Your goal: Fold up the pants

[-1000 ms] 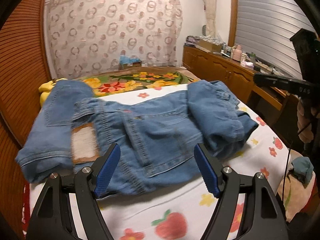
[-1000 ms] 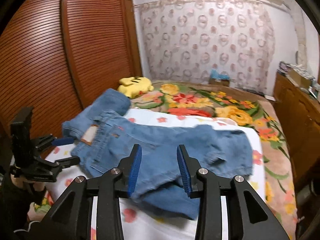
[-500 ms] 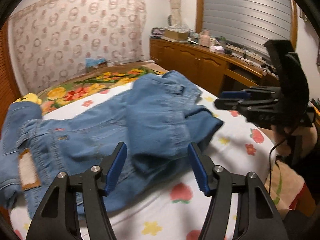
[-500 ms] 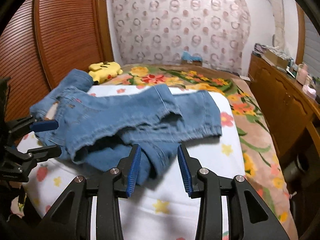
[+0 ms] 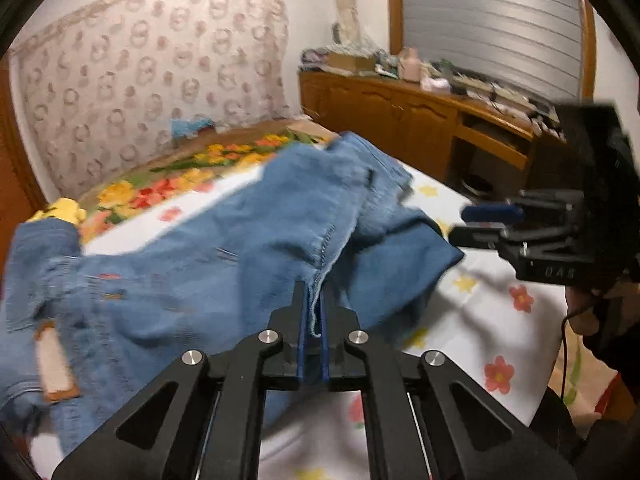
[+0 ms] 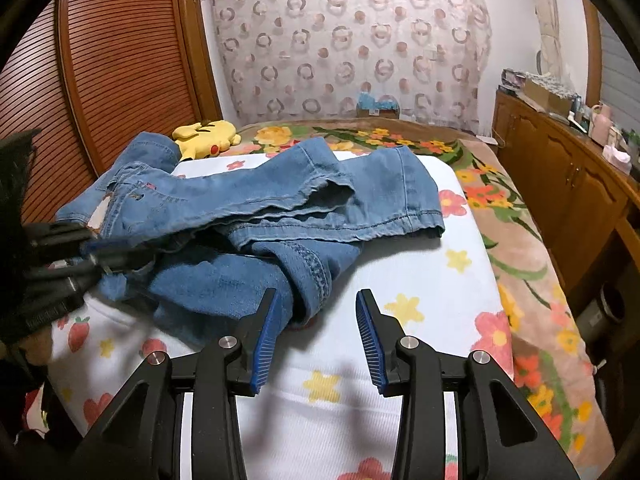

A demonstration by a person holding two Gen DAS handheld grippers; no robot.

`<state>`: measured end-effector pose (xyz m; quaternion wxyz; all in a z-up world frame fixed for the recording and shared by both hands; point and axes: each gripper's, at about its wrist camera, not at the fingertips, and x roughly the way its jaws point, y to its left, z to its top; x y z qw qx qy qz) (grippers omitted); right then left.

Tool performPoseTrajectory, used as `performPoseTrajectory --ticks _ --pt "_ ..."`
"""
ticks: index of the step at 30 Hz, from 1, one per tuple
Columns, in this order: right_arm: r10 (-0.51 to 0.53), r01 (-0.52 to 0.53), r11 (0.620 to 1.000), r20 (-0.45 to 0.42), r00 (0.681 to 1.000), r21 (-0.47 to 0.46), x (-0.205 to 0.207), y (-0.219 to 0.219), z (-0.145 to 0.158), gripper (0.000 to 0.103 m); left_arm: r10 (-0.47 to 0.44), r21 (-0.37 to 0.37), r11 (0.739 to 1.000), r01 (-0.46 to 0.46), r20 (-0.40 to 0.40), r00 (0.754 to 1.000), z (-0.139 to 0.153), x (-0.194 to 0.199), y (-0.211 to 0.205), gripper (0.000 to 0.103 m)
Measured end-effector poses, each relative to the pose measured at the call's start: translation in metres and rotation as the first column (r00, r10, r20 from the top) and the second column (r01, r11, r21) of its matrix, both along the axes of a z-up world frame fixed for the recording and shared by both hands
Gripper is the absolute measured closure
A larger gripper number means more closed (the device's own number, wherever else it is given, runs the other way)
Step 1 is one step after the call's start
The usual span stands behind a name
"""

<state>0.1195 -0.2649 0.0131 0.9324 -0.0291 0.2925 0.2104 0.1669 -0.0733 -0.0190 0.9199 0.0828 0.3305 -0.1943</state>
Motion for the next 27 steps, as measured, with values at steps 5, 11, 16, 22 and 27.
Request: performPoseTrajectory --ticks 5,11,16,22,27 --pt "0.001 -0.001 1.000 0.001 1.000 0.011 0.004 -0.001 -0.008 0.063 0.093 -0.027 0.995 -0.092 0.064 0.994 0.033 -0.008 0.047 0.098" --pt "0.019 -0.019 1.000 0.007 1.000 0.023 0.004 0.006 -0.009 0.063 0.195 -0.041 0.981 -0.191 0.107 0.975 0.051 -0.026 0.100 0.099" --pt "0.047 -0.047 0.999 0.013 0.999 0.019 0.007 0.015 -0.011 0.063 0.285 -0.059 0.958 -0.280 0.104 0.953 0.049 -0.037 0.138 0.099" --pt "0.068 -0.068 0.998 0.004 0.998 0.013 0.012 0.016 -0.016 0.063 0.335 -0.052 0.941 -0.333 0.017 0.942 0.020 -0.036 0.159 0.099" --pt "0.073 -0.073 0.997 -0.011 0.997 0.012 0.016 0.016 -0.017 0.063 0.338 -0.038 0.940 -0.338 -0.020 0.941 0.006 -0.037 0.162 0.069"
